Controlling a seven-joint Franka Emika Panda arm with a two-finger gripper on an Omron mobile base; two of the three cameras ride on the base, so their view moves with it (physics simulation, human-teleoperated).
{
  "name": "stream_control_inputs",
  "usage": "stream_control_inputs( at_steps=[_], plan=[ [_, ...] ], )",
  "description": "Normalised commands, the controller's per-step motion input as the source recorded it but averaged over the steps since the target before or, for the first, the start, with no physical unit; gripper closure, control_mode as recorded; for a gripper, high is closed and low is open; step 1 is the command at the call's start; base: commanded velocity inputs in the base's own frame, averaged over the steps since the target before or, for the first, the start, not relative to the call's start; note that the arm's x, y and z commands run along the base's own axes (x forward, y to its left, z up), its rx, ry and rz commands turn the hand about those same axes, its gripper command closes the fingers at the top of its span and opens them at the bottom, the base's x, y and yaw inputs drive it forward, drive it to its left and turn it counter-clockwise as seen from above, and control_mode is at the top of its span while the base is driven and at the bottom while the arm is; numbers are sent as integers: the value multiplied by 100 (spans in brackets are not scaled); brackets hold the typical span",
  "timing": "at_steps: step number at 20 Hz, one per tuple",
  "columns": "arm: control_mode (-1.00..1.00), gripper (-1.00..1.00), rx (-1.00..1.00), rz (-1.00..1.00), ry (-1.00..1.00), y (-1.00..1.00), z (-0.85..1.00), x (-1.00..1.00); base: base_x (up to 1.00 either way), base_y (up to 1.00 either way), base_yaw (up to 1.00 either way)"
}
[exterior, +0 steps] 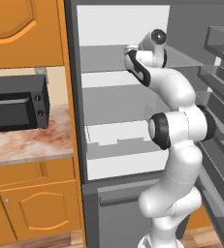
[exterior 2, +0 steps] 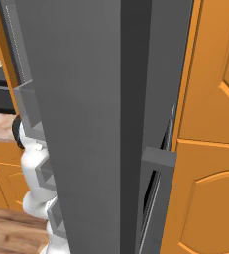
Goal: Pick the cheese from the fridge and the cheese grater from the cabinet and place them next to the salad bowl.
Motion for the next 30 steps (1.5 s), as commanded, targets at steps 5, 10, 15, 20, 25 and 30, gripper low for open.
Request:
stream_control_inputs(
  at_steps=[5, 10, 15, 20, 25, 30],
  plan=[
    [-100, -100, 0, 0, 0, -6, -17, 31, 0, 0, 0],
    [-100, 100, 0, 0, 1, -1, -23, 23, 0, 0, 0],
    [-100, 100, 0, 0, 0, -8, -20, 15, 0, 0, 0],
    [-100, 100, 0, 0, -1, -8, -12, -2, 0, 0, 0],
    [-100, 100, 1, 0, -5, 0, 22, -47, 0, 0, 0],
    [-100, 100, 0, 0, -9, 0, 3, -51, 0, 0, 0]
  ],
)
